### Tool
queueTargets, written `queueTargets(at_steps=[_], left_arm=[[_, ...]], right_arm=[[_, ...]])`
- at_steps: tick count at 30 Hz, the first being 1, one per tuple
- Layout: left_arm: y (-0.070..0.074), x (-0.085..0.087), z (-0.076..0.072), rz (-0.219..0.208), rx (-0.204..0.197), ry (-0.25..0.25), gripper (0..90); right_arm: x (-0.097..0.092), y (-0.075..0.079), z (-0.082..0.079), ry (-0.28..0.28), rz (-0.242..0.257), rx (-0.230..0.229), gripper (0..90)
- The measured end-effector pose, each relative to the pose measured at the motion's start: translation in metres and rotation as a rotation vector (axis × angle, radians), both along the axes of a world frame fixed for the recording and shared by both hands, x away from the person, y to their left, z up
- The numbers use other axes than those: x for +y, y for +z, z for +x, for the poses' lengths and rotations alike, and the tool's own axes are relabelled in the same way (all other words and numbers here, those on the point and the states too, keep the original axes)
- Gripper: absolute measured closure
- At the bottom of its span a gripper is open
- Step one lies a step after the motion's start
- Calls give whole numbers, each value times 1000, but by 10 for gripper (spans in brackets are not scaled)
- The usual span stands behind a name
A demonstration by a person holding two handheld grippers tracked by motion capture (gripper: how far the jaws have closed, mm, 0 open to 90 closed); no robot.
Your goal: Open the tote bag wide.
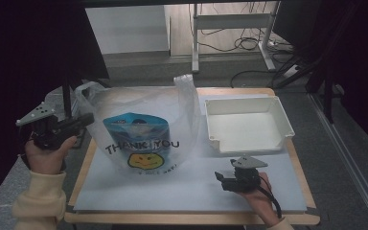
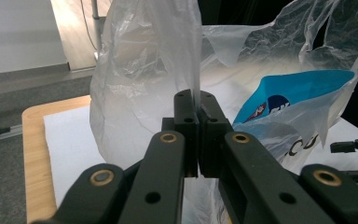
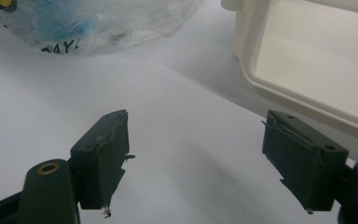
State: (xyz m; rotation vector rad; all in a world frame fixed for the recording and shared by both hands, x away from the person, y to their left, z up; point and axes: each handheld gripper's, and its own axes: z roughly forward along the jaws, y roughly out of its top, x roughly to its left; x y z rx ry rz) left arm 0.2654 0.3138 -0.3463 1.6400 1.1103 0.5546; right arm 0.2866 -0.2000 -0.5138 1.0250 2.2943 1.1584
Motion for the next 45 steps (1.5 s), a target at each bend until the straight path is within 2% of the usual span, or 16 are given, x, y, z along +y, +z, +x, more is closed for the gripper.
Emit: queueTargets(at_steps=[12, 18, 24, 27, 32, 33, 34, 35, 38, 41, 45], left_arm=[[-1, -2, -4, -8, -17, -4, 894], [0, -4, -6, -8, -24, -8, 896], [0, -6, -5, -3, -29, -16, 895], [-1, -6, -3, -3, -22, -19, 895], [-1, -5, -3, -4, -23, -21, 896], [-1, -5, -3, -4, -23, -21, 897], [-1, -4, -3, -5, -24, -22, 897], [-1, -4, -3, -6, -25, -23, 897], [-1, -4, -3, -9, -29, -25, 895], [0, -3, -3, -14, -30, -26, 896], [0, -3, -3, -17, -31, -30, 895]], right_arm=[[2, 7, -2, 11, 11, -20, 230], [0, 17, -1, 21, 49, -34, 234], [-3, 41, -3, 19, 81, -89, 243], [-5, 52, -3, 18, 112, -89, 251], [-4, 68, 1, 29, 132, -109, 268], [-1, 76, 4, 38, 144, -114, 272], [-1, 76, 4, 38, 144, -114, 272], [1, 85, 7, 44, 168, -121, 275], [4, 94, 10, 46, 197, -118, 276], [8, 107, 18, 43, 202, -129, 276], [11, 114, 24, 56, 201, -126, 278]])
